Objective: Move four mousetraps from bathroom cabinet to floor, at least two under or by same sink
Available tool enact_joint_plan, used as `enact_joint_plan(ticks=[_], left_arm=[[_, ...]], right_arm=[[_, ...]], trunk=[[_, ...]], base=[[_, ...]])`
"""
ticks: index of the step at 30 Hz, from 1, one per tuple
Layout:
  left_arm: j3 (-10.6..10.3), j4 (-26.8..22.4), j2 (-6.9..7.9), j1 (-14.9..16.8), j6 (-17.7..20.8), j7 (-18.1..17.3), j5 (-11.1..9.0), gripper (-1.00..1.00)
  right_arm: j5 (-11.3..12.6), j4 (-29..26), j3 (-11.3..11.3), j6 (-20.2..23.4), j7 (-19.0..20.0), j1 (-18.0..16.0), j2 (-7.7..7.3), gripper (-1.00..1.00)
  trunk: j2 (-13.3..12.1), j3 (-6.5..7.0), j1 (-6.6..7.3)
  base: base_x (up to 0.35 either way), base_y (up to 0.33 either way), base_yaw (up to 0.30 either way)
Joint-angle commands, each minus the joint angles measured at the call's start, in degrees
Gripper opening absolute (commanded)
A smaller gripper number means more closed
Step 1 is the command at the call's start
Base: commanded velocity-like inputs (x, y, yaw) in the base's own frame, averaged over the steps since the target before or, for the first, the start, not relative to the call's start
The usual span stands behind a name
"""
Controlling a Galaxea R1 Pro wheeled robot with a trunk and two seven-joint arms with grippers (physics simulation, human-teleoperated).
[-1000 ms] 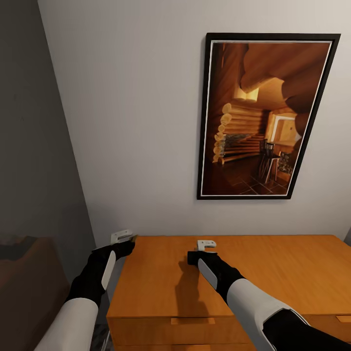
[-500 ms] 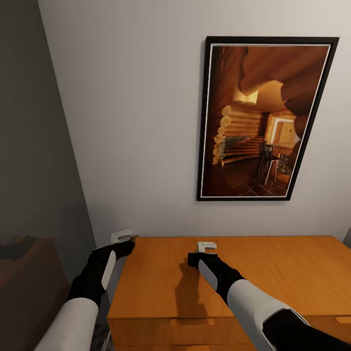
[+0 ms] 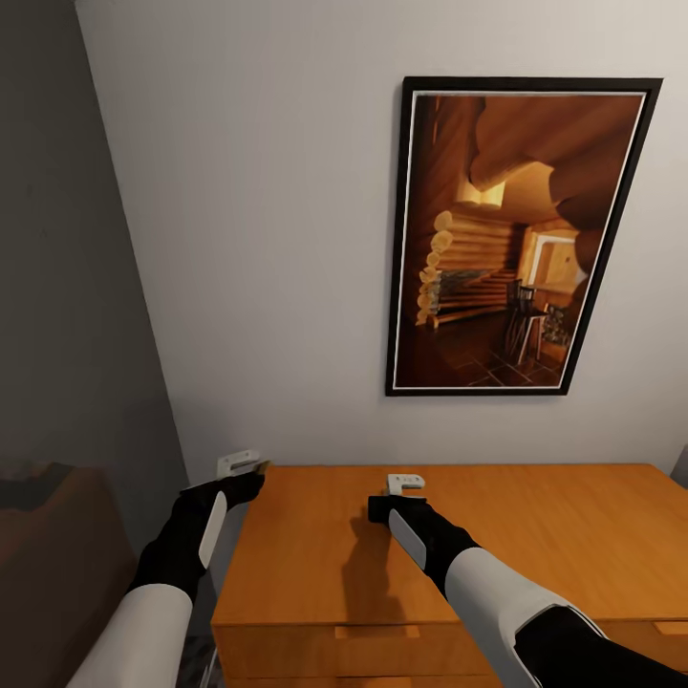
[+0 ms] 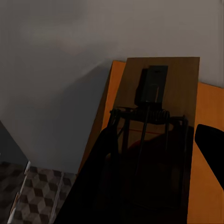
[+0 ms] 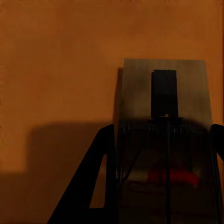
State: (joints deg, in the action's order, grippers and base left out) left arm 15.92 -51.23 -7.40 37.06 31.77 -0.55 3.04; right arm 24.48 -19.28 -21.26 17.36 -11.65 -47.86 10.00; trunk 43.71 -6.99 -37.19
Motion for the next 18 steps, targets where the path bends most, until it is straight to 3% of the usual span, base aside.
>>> enact_joint_plan(ticks=[1,10,18], left_arm=[[0.17,-0.1,-0.02,0.07,0.3,-0.07,0.3,-1.0],[0.17,-0.1,0.08,0.09,0.31,-0.07,0.36,-1.0],[0.17,-0.1,-0.06,0.09,0.39,-0.07,2.87,-1.0]], right_arm=[[0.4,-0.06,-0.27,0.21,-0.31,-0.05,0.0,-1.0],[0.32,-0.06,-0.27,0.21,-0.31,-0.06,0.0,-1.0],[0.31,-0.06,-0.27,0.21,-0.56,-0.06,0.0,-1.0]], trunk=[[-0.34,0.08,0.21],[-3.95,1.7,2.19],[-7.16,3.14,3.94]], base=[[0.0,0.0,0.0],[0.0,0.0,0.0],[-0.161,-0.121,0.0]])
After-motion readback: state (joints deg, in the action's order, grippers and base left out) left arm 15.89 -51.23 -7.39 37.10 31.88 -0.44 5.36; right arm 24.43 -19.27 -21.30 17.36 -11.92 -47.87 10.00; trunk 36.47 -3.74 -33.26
